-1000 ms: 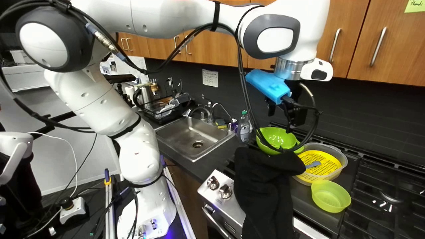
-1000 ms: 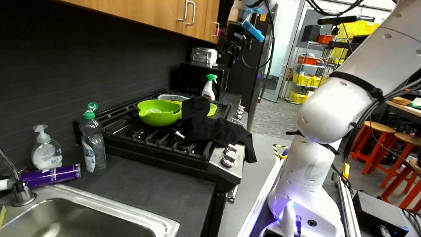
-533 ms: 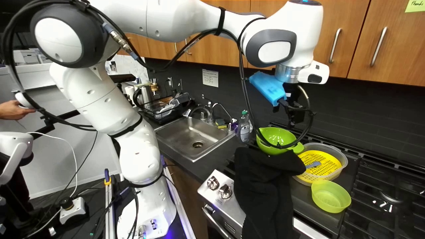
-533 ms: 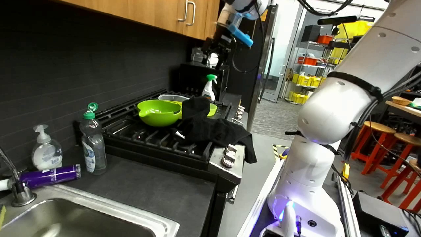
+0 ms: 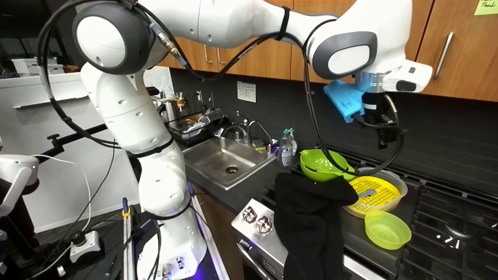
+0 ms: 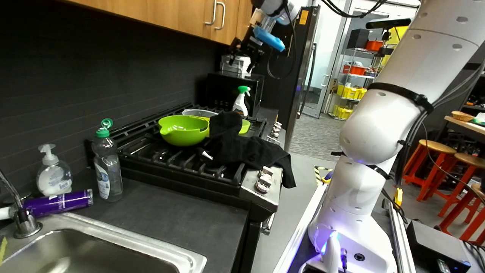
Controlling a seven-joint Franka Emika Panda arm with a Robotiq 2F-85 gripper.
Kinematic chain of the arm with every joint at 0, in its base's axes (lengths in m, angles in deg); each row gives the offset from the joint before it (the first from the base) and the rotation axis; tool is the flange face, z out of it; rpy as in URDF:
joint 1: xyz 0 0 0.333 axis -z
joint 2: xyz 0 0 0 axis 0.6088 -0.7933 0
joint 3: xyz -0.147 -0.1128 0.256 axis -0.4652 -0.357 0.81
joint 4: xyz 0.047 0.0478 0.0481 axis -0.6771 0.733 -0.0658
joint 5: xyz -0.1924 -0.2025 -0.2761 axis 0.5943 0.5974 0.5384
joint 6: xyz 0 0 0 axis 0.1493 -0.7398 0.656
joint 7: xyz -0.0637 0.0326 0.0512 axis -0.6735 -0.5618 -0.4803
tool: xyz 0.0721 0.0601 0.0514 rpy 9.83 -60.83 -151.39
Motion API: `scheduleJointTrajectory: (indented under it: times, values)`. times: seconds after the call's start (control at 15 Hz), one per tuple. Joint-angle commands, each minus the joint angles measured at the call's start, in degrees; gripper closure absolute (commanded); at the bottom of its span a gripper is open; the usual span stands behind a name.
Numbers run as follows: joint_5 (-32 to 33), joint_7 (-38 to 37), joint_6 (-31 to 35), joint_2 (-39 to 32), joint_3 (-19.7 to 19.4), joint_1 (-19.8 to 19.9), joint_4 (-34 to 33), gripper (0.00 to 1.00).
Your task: Put the small green bowl into the bigger green bowl
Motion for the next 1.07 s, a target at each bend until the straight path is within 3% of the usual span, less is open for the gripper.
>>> scheduleJointTrajectory:
  times: [0.0, 0.47, 1.0]
  values:
    - [-0.2, -2.4, -0.4, -1.0, -1.9, 3.5, -3.4, 0.00]
    - [4.6, -4.5, 2.6, -3.7, -2.2, 6.3, 0.7, 0.00]
    - [9.2, -9.4, 5.1, -10.6, -1.3, 6.0, 1.0, 0.00]
